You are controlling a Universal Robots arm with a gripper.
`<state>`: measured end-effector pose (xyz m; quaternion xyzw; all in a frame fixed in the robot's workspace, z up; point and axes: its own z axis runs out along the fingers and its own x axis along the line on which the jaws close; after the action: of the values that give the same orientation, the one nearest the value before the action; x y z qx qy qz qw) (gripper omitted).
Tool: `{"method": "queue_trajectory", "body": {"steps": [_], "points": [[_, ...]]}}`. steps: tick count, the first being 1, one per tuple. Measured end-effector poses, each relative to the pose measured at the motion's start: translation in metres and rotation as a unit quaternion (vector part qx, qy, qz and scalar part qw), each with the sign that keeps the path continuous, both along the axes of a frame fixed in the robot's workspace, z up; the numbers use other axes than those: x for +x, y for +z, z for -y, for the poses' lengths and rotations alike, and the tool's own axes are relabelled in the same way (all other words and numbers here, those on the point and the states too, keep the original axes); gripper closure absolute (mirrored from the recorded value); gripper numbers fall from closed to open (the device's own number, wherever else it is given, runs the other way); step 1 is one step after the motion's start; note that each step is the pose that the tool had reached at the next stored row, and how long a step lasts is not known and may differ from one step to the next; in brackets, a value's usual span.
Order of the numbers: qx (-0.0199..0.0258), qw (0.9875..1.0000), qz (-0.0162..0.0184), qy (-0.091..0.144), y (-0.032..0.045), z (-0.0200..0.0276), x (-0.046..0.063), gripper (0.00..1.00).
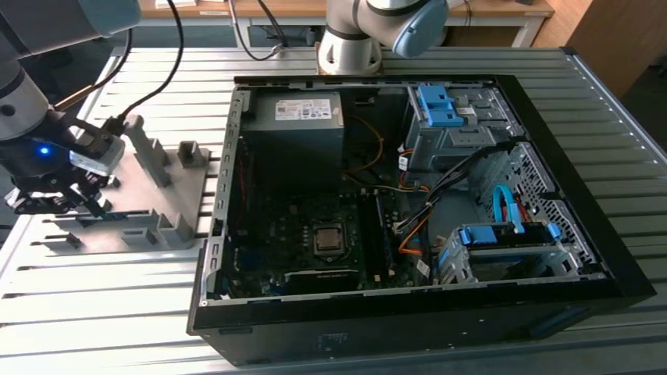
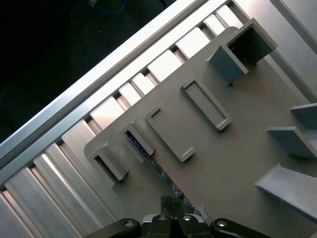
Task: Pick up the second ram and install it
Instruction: 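Pick up the second ram and move it above second insertion slot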
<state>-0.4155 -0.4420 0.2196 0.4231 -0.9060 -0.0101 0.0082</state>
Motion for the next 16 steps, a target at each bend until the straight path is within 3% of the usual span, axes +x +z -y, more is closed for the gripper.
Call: {"method": "queue_trajectory", "body": {"steps": [9, 16], "points": [[0.0000, 0.9992, 0.0000, 0.040, 0.0000, 0.0000, 0.0000, 0.90], [0.0000, 0.9963, 0.0000, 0.086, 0.0000, 0.0000, 0.0000, 0.90]]}}
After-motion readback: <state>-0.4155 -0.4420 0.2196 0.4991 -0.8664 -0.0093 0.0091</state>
